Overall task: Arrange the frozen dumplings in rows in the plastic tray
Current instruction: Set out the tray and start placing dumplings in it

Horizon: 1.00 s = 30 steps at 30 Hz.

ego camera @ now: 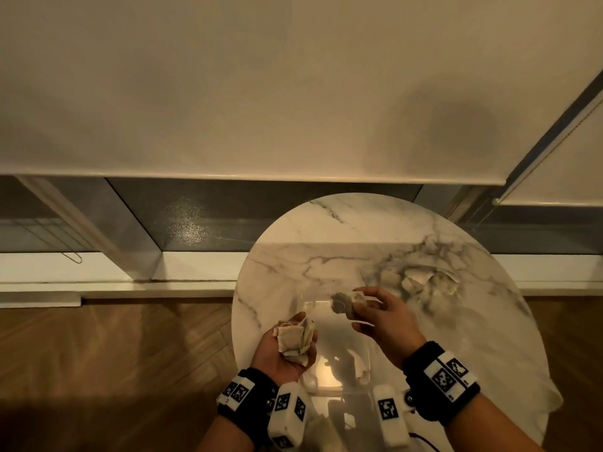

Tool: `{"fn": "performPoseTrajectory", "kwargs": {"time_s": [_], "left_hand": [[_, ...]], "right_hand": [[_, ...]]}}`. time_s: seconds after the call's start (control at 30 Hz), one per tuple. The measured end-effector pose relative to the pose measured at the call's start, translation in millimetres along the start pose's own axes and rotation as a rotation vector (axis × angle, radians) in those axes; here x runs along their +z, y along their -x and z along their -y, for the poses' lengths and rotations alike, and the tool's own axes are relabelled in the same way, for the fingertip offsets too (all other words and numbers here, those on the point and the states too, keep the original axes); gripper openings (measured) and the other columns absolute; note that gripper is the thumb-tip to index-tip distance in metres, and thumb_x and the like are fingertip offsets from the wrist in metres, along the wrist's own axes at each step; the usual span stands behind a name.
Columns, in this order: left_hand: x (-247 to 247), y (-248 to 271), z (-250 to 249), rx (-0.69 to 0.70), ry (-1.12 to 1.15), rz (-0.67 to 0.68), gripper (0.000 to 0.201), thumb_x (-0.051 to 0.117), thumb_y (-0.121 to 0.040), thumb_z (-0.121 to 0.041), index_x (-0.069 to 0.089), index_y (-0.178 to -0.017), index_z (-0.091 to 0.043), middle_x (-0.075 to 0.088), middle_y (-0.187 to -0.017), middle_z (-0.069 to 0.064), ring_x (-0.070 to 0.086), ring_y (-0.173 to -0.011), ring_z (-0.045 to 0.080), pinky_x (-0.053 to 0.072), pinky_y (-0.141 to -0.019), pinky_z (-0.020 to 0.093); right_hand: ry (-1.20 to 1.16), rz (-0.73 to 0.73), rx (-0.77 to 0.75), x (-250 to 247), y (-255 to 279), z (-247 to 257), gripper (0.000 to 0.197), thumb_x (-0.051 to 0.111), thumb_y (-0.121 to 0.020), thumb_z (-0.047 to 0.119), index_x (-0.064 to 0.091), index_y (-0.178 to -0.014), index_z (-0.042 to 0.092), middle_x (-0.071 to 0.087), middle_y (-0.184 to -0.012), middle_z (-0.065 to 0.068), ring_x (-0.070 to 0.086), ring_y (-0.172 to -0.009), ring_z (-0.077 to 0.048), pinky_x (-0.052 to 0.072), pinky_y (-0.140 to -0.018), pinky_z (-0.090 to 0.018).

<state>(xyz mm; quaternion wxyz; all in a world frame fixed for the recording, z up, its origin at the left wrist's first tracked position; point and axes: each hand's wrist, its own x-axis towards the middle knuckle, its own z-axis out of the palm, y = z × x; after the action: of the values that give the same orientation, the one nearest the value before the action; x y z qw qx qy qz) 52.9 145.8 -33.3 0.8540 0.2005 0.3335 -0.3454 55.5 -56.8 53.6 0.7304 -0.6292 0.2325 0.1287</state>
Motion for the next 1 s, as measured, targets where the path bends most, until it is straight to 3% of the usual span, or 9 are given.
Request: {"fn": "performPoseTrajectory", "kwargs": {"time_s": [0.07,0.17,0.3,0.37,0.47,0.57,0.8,0.9,1.0], "left_hand": [[-2.8,-1.0,-1.5,0.021,0.04,-0.019,0.032,0.043,-0.095,-0.025,0.07,-0.088,-0.008,0.065,-0.077,0.019,0.064,-0.052,0.032,0.042,-0.032,0.021],[-9.2,-4.5,-0.2,0.066,0.052,-0.067,0.035,0.043,-0.095,-0.026,0.073,-0.087,-0.009,0.066,-0.083,0.018,0.066,-0.06,0.033,0.044,-0.047,0.019],[-8.1,3.3,-3.3,0.033,0.022,-0.037,0.034,0.049,-0.087,-0.025,0.077,-0.075,-0.009,0.066,-0.073,0.021,0.063,-0.05,0.032,0.036,-0.03,0.016],[-9.0,5.5,-3.6,0.054,0.007,-0.039,0.035,0.049,-0.083,-0.026,0.078,-0.074,-0.009,0.068,-0.072,0.019,0.064,-0.052,0.031,0.033,-0.035,0.013],[-10.3,9.3,0.9,0.088,-0.006,-0.08,0.035,0.049,-0.084,-0.027,0.08,-0.081,-0.011,0.07,-0.079,0.016,0.067,-0.061,0.029,0.028,-0.055,0.015],[-7.9,13.6,5.1,0.088,0.021,-0.061,0.033,0.05,-0.082,-0.026,0.077,-0.079,-0.007,0.067,-0.074,0.014,0.065,-0.057,0.026,0.023,-0.042,0.013],[-10.6,24.5,9.5,0.106,0.092,-0.063,0.037,0.046,-0.084,-0.024,0.076,-0.076,-0.003,0.068,-0.076,0.02,0.067,-0.054,0.035,0.043,-0.031,0.022],[-14.7,27.5,9.3,0.125,0.072,-0.065,0.039,0.045,-0.087,-0.024,0.077,-0.075,-0.004,0.066,-0.072,0.021,0.066,-0.052,0.034,0.041,-0.027,0.023],[-19.5,26.3,8.5,0.135,0.052,-0.082,0.036,0.048,-0.084,-0.023,0.077,-0.073,-0.006,0.065,-0.07,0.021,0.063,-0.048,0.032,0.039,-0.028,0.02]], "right_hand": [[-0.043,0.014,0.041,1.7,-2.4,-2.6,0.017,0.063,-0.093,0.007,0.066,-0.11,0.009,0.073,-0.094,-0.017,0.069,-0.08,-0.024,0.055,-0.067,-0.032],[0.0,-0.009,0.018,3.5,-5.8,-4.4,0.017,0.066,-0.094,0.015,0.064,-0.109,0.008,0.075,-0.093,-0.016,0.07,-0.081,-0.023,0.055,-0.066,-0.031],[0.085,-0.028,-0.004,6.7,-7.5,-6.2,0.017,0.066,-0.094,0.018,0.063,-0.103,0.004,0.075,-0.094,-0.019,0.073,-0.083,-0.026,0.058,-0.066,-0.033],[0.06,0.005,0.025,7.2,-8.2,-7.2,0.014,0.065,-0.094,0.016,0.063,-0.099,0.004,0.075,-0.096,-0.019,0.073,-0.086,-0.028,0.058,-0.069,-0.034],[-0.209,0.063,0.108,9.1,-6.7,-7.5,0.005,0.061,-0.094,0.005,0.059,-0.089,0.005,0.072,-0.092,-0.02,0.071,-0.08,-0.029,0.059,-0.072,-0.034],[-0.587,0.127,0.176,11.0,-4.5,-11.2,0.012,0.058,-0.084,-0.006,0.056,-0.085,0.007,0.066,-0.091,-0.018,0.069,-0.076,-0.027,0.061,-0.066,-0.03],[-0.771,0.395,0.179,20.3,3.0,-22.8,0.068,0.05,-0.07,-0.02,0.059,-0.126,0.017,0.063,-0.105,-0.018,0.06,-0.082,-0.024,0.055,-0.068,-0.032],[-0.773,0.423,0.184,22.7,2.7,-27.1,0.057,0.057,-0.07,-0.008,0.059,-0.124,0.011,0.061,-0.101,-0.019,0.059,-0.083,-0.026,0.052,-0.071,-0.035],[-0.62,0.285,0.155,23.3,3.1,-28.4,0.027,0.055,-0.09,0.014,0.058,-0.116,0.009,0.061,-0.093,-0.016,0.062,-0.08,-0.028,0.052,-0.071,-0.038]]}}
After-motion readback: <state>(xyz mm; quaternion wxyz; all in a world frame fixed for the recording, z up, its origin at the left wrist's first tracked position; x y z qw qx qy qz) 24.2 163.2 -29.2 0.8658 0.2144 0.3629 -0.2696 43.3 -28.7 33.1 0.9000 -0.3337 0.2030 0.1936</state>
